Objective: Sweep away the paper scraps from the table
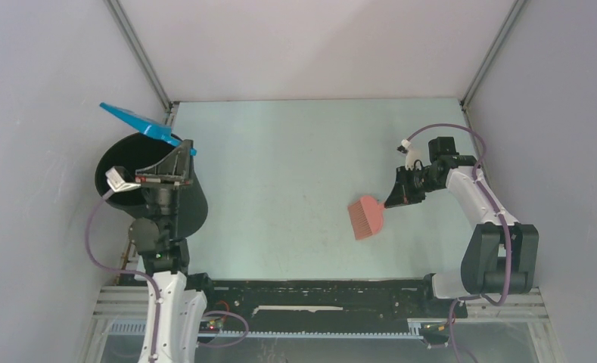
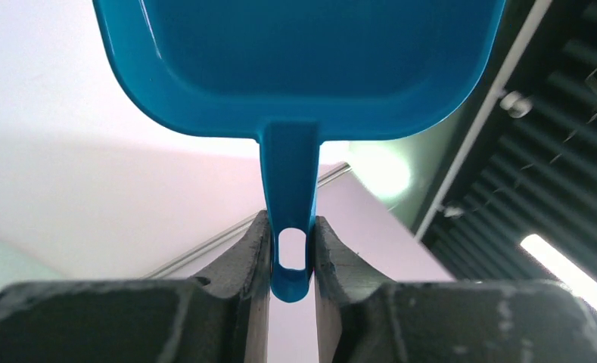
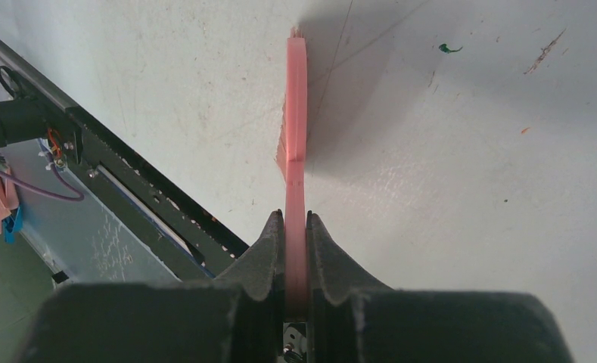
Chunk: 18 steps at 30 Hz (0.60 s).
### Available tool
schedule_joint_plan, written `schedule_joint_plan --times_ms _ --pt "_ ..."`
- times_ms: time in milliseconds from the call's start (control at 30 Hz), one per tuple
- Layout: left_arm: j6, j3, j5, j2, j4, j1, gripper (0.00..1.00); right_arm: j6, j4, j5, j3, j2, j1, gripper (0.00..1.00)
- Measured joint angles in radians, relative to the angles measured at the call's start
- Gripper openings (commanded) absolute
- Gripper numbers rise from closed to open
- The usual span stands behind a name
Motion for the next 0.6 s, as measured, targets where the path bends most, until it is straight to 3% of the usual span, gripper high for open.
schedule_joint_plan --times_ms 367,600 --pt "0.65 0.45 0.088 0.051 -0.763 -0.063 0.0 0.0 0.0 0.01 0.0 0.0 0.002 0.0" --pt "0.977 0.531 -0.011 0.166 -1.14 -0.218 0.0 0.0 0.0 0.011 0.0 0.002 0.002 0.0"
